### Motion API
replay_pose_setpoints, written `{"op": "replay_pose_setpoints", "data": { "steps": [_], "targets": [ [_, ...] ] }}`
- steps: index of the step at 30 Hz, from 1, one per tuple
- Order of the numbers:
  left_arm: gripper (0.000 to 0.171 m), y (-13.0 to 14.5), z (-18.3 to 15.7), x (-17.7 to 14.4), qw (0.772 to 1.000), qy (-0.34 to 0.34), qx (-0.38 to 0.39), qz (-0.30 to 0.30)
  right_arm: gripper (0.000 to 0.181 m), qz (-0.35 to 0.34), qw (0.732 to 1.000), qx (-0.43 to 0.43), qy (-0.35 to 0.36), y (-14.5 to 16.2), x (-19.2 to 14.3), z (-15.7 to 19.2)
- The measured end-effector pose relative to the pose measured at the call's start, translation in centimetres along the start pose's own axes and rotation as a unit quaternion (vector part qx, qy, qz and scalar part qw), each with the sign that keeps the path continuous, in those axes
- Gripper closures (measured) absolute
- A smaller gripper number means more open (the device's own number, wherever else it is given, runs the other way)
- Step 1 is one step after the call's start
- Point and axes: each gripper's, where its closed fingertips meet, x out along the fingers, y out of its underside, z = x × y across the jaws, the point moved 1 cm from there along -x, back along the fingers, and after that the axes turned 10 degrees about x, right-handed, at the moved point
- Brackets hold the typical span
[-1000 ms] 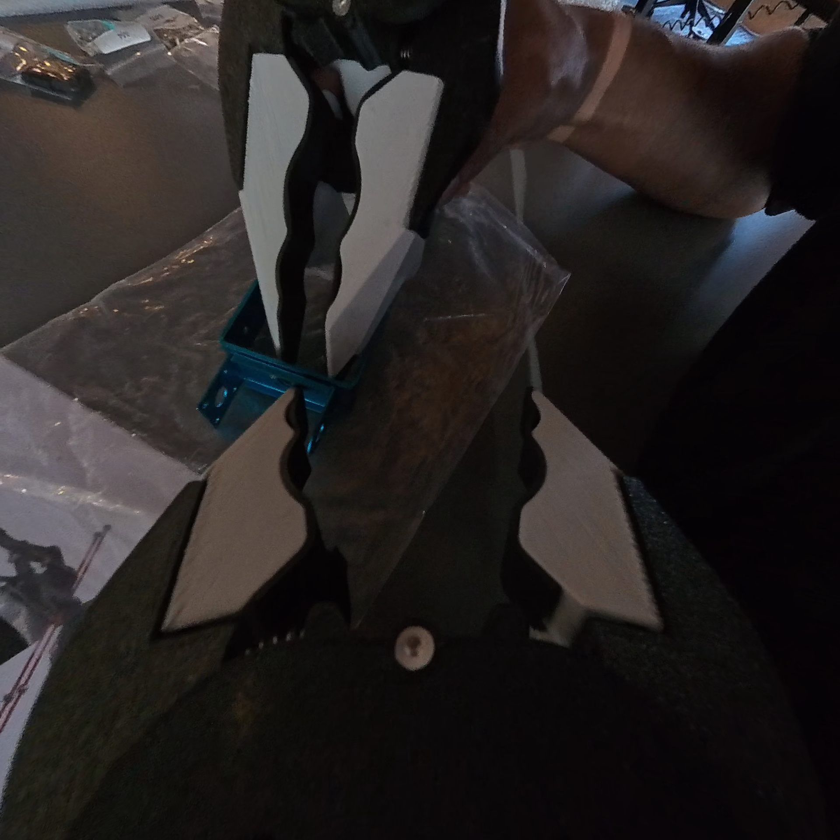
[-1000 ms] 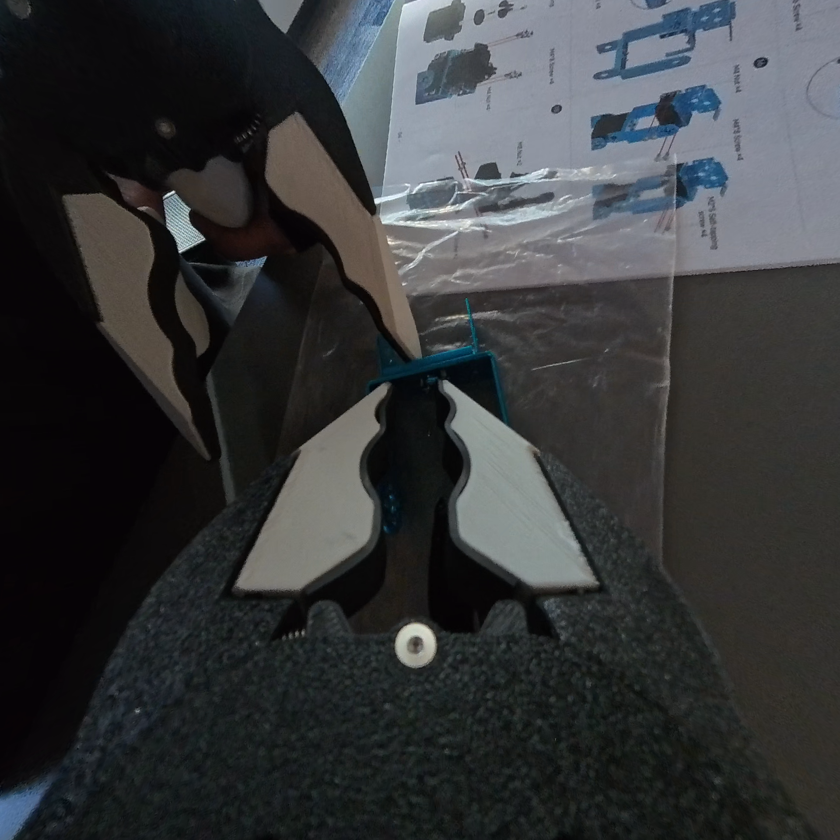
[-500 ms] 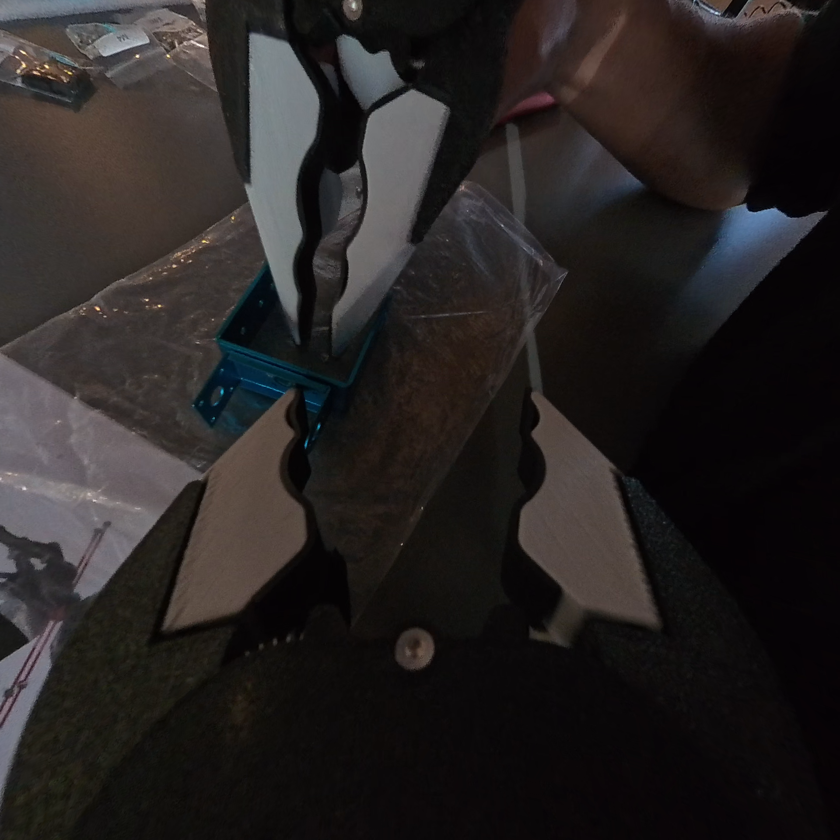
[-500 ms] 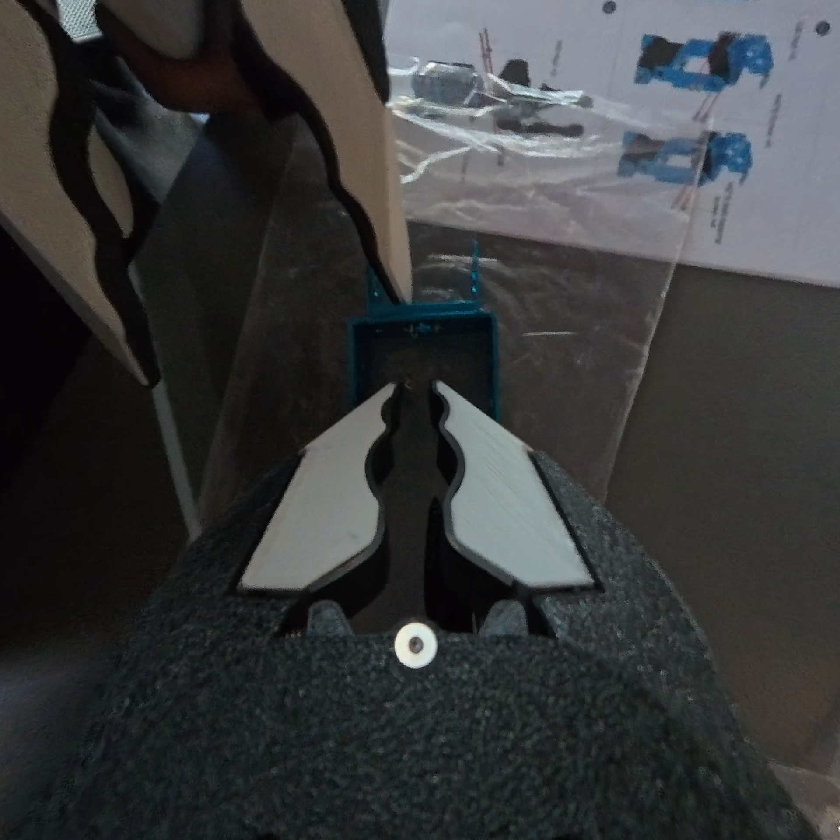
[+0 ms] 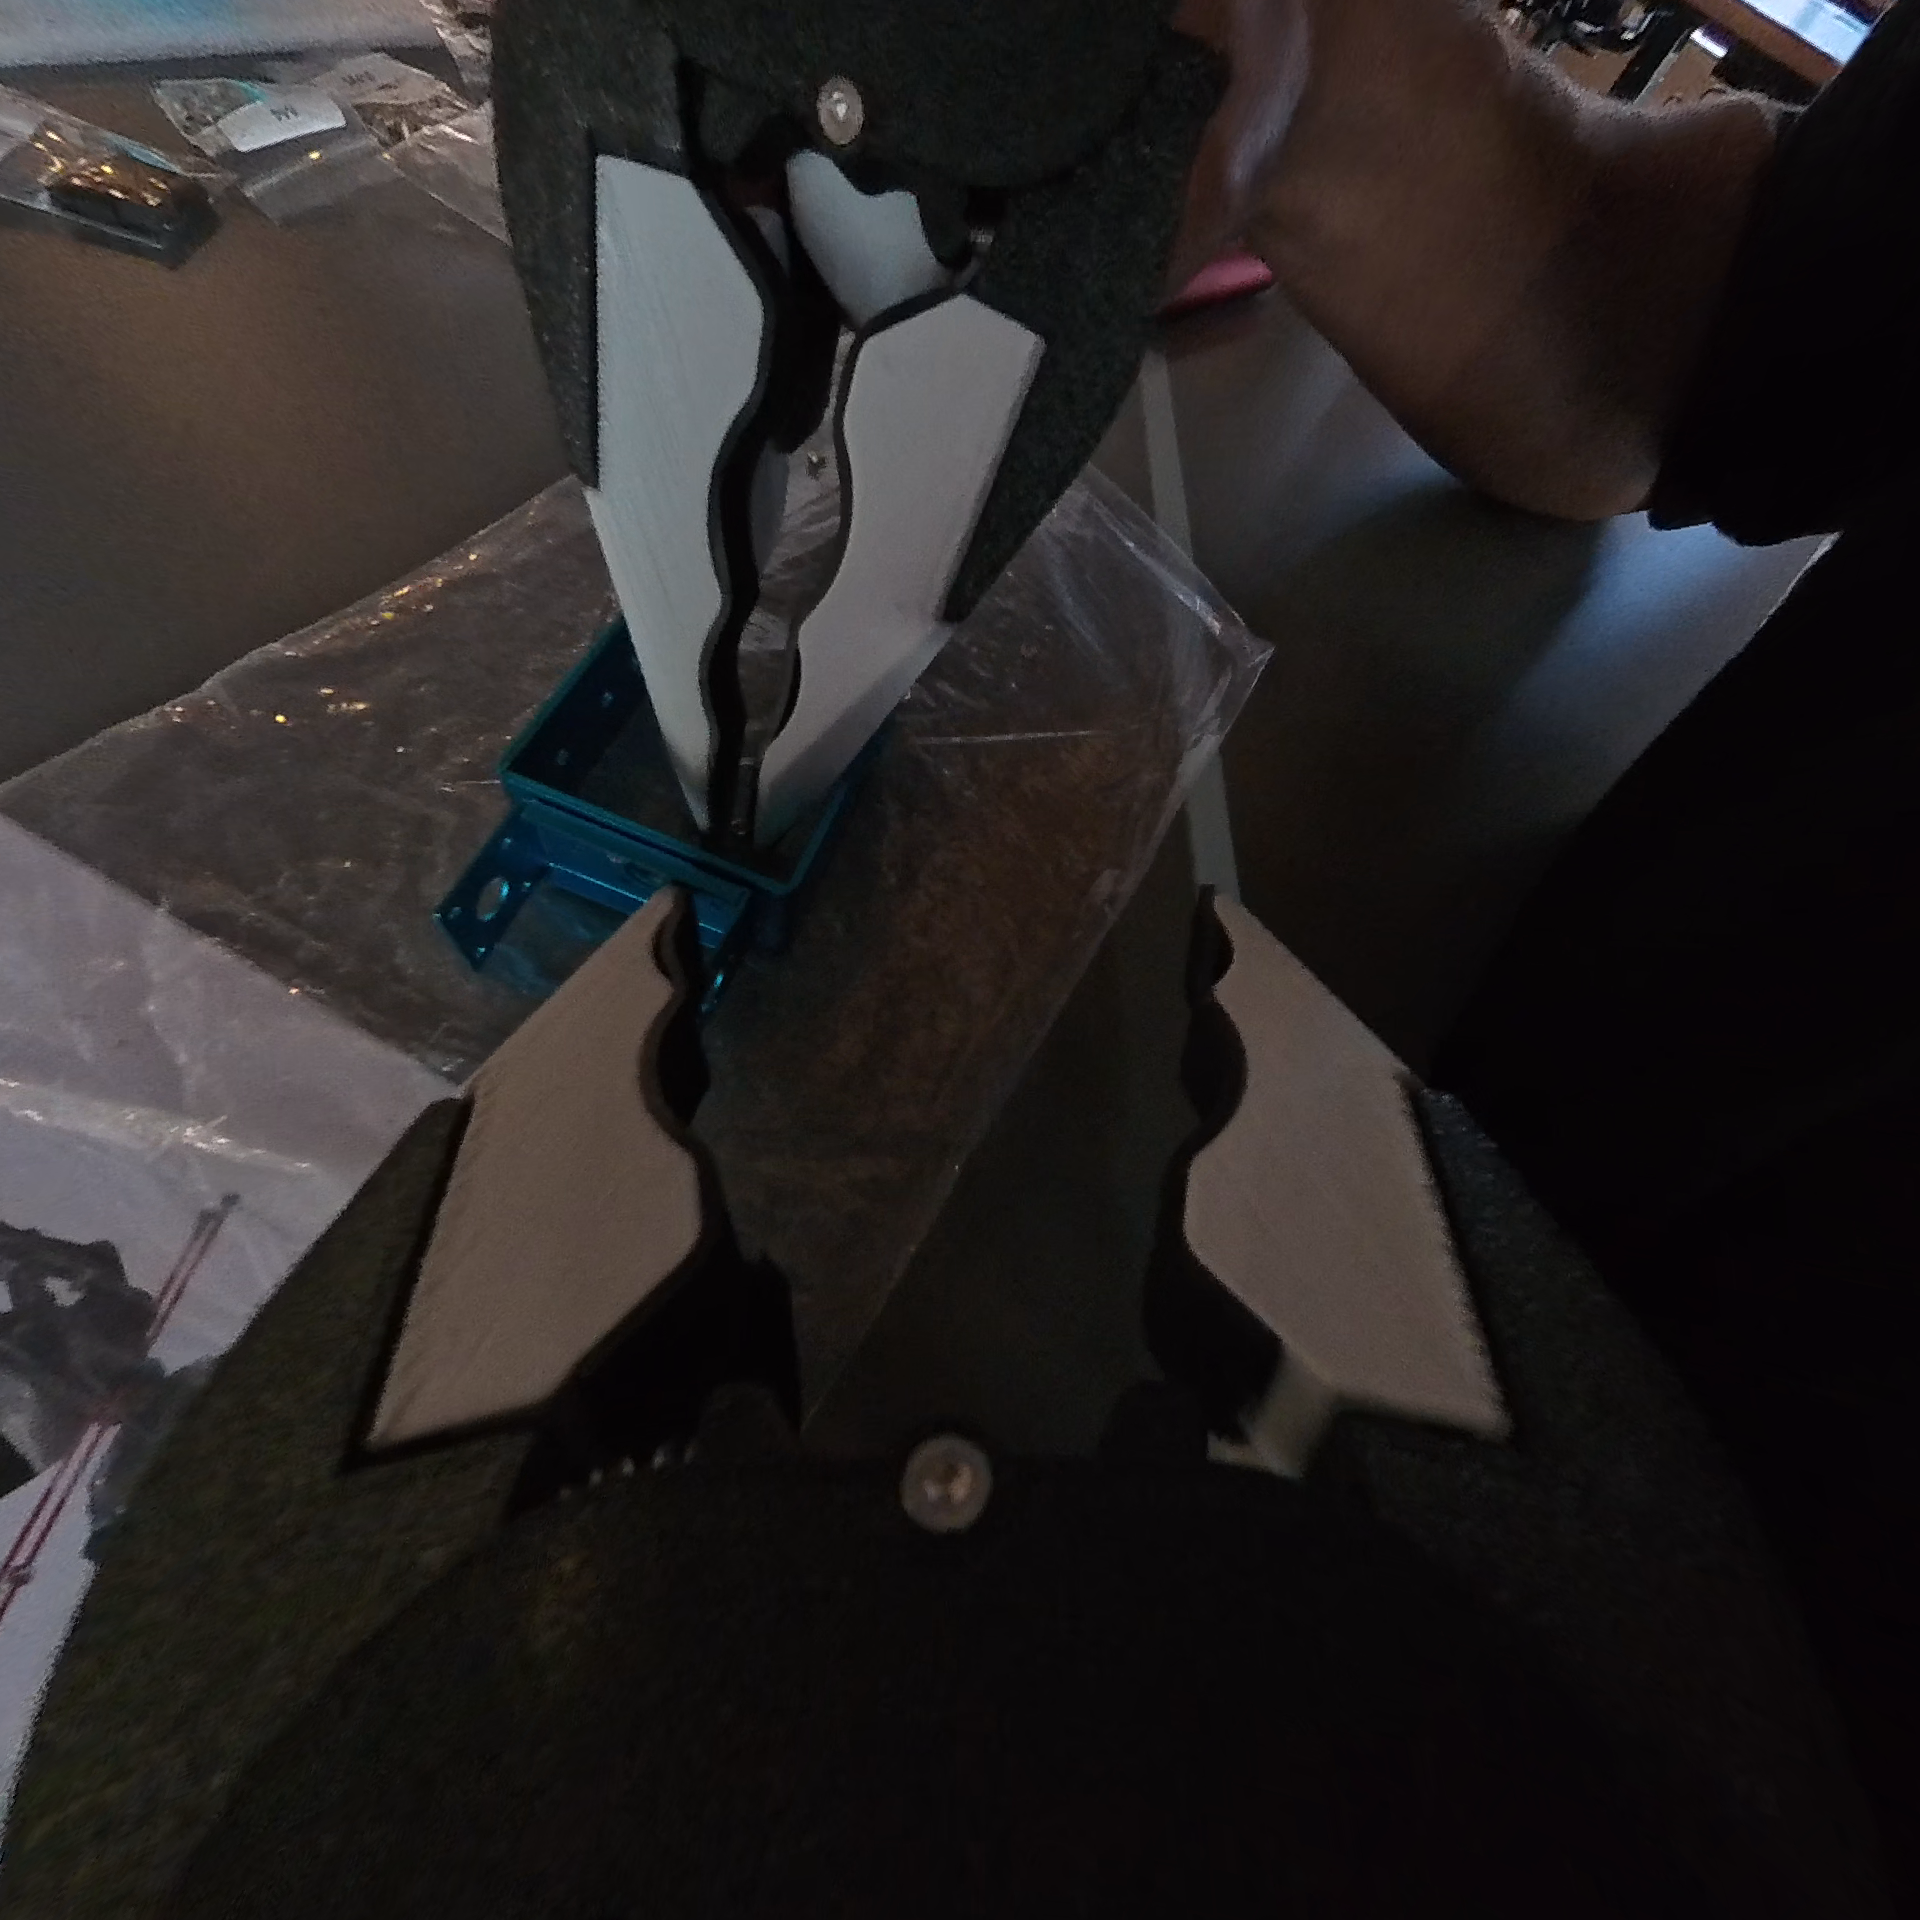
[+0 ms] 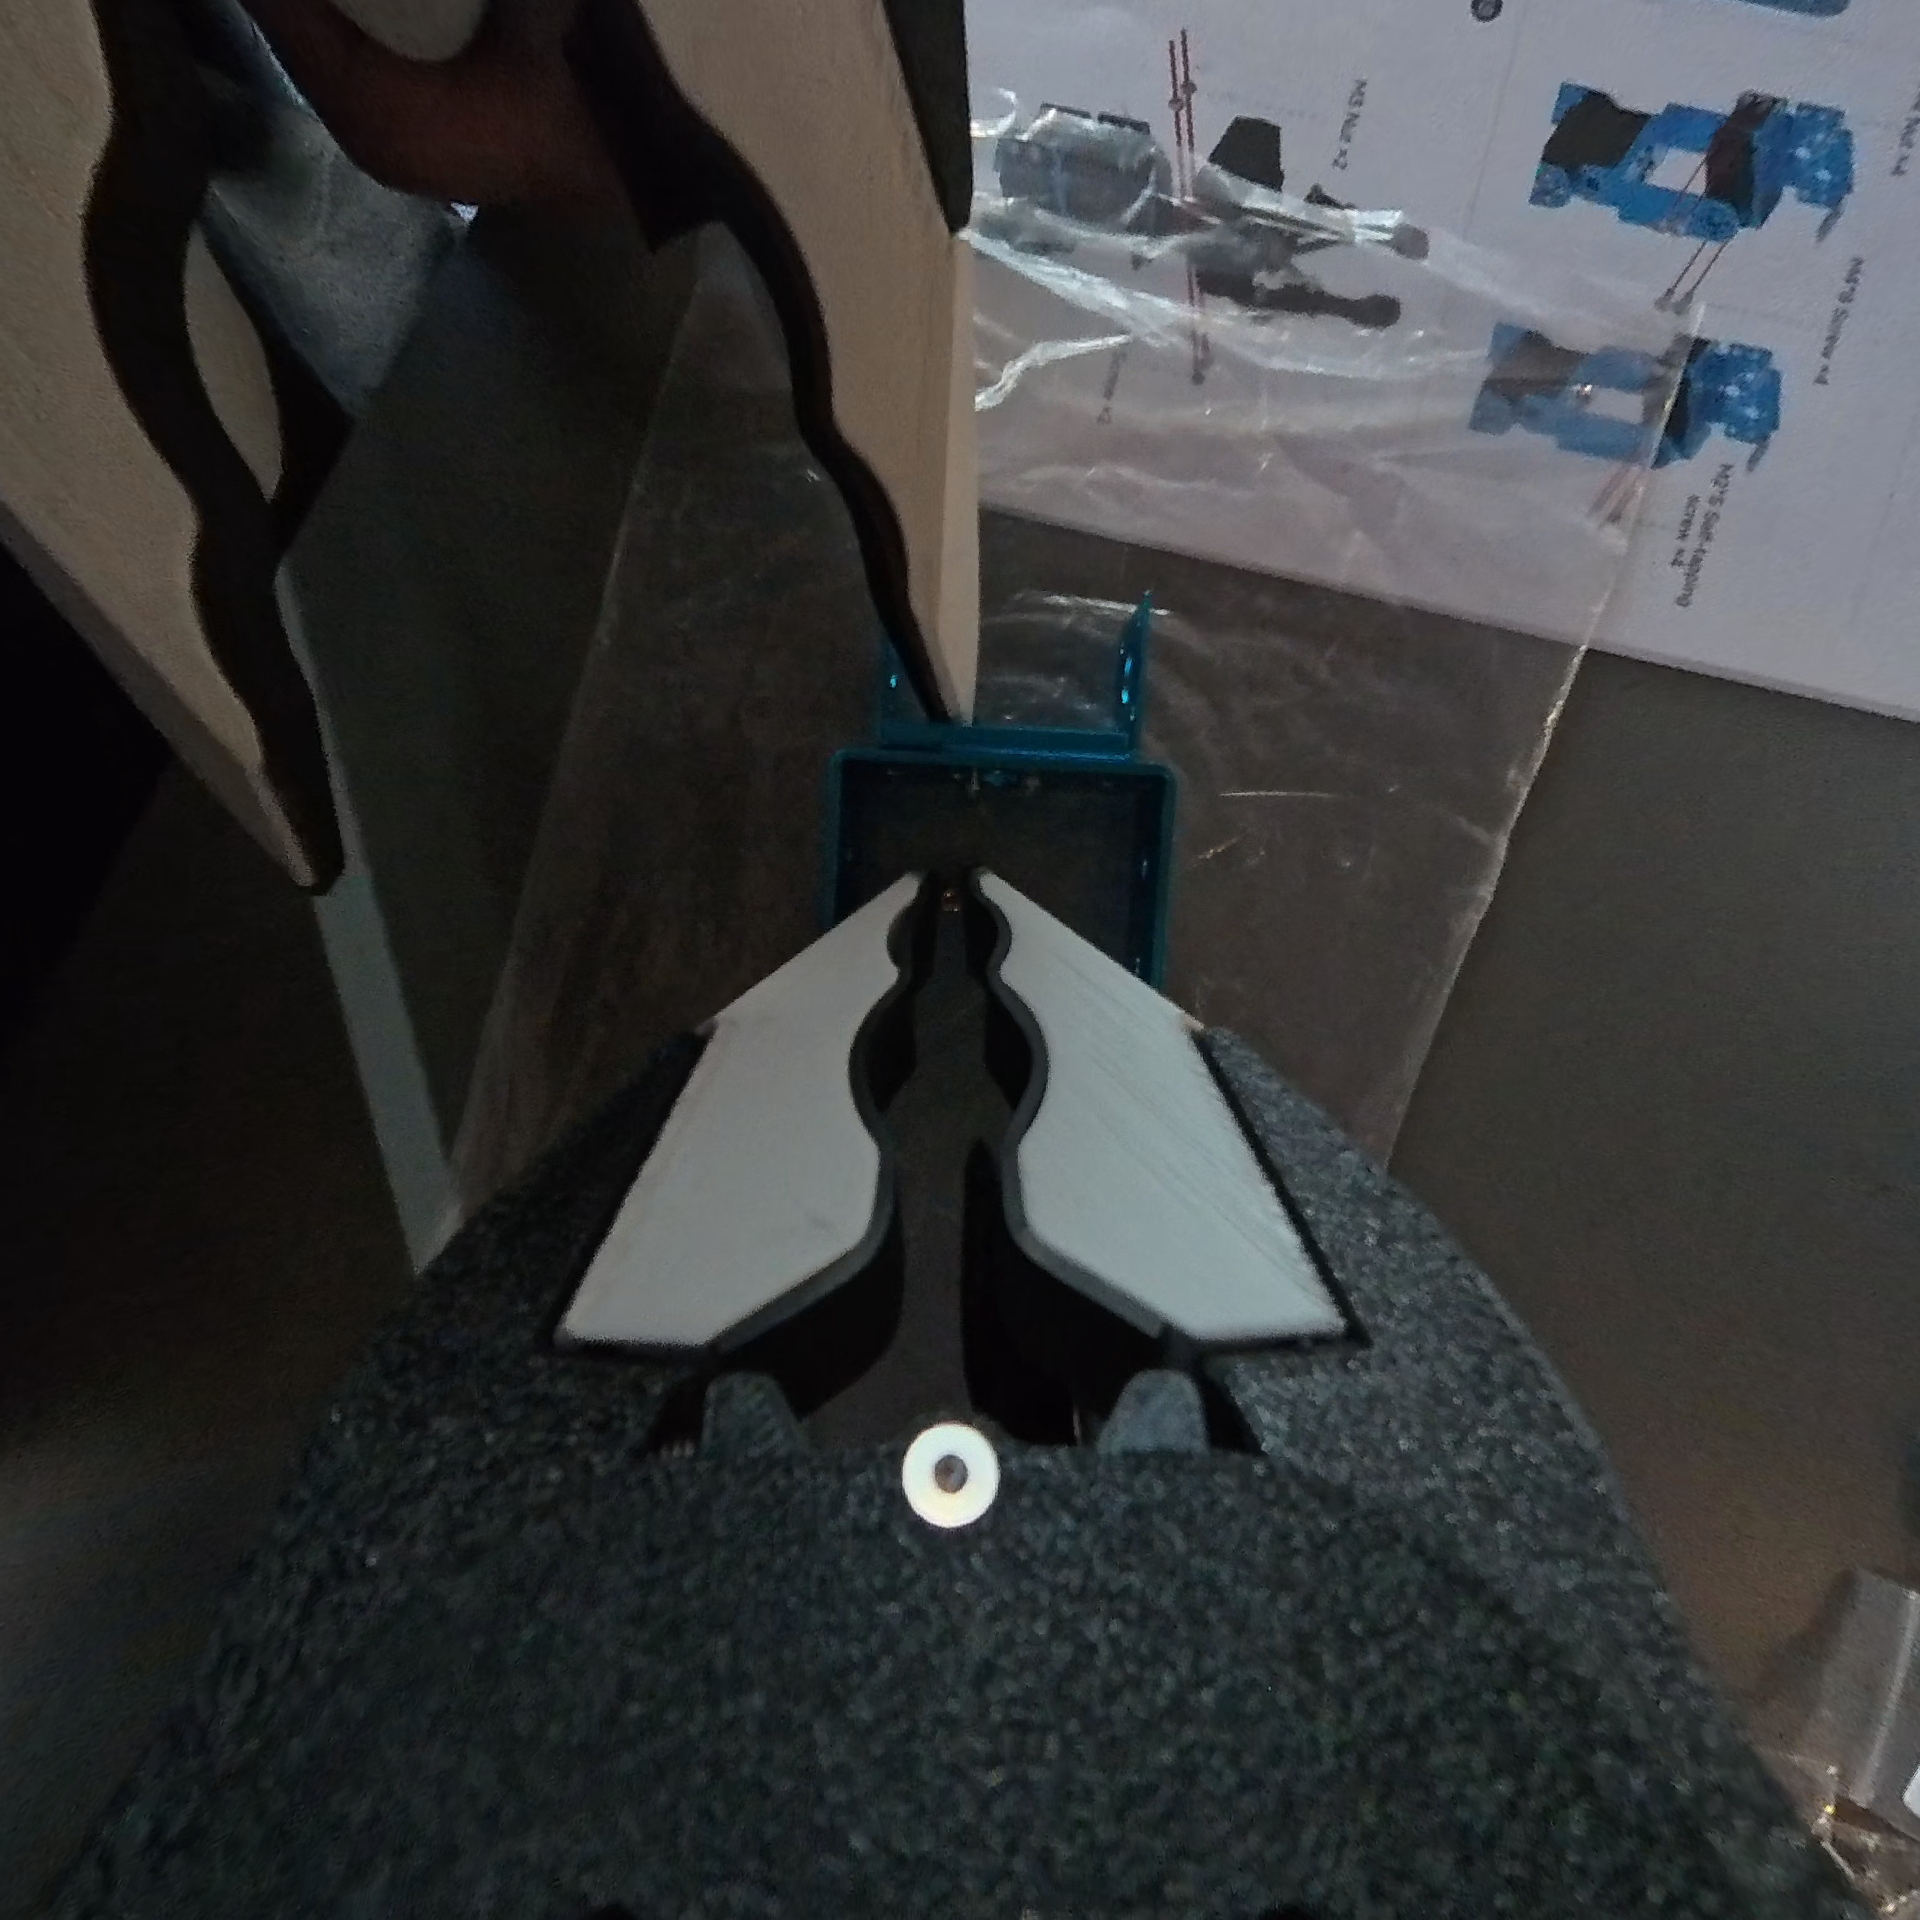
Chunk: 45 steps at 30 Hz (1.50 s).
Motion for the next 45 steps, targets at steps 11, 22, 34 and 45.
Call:
{"op": "replay_pose_setpoints", "data": {
  "steps": [11, 22, 34, 45],
  "targets": [
    [0.078, 0.0, 0.0, -0.1, 1.0, 0.004, 0.0, -0.003, 0.172, 0.013, 1.0, -0.004, 0.016, 0.2, -0.2, 0.0],
    [0.078, 0.1, 0.0, 0.0, 1.0, -0.001, 0.004, 0.001, 0.175, 0.046, 0.999, 0.005, 0.011, 0.3, -0.1, 0.1],
    [0.078, -0.1, -0.1, -0.2, 1.0, 0.005, 0.004, -0.008, 0.173, 0.106, 0.994, -0.018, 0.004, 0.5, -1.0, 0.2],
    [0.078, -0.1, -0.3, -0.3, 1.0, 0.01, 0.007, -0.01, 0.174, 0.128, 0.991, -0.038, 0.002, 0.5, -0.3, -0.2]
  ]
}}
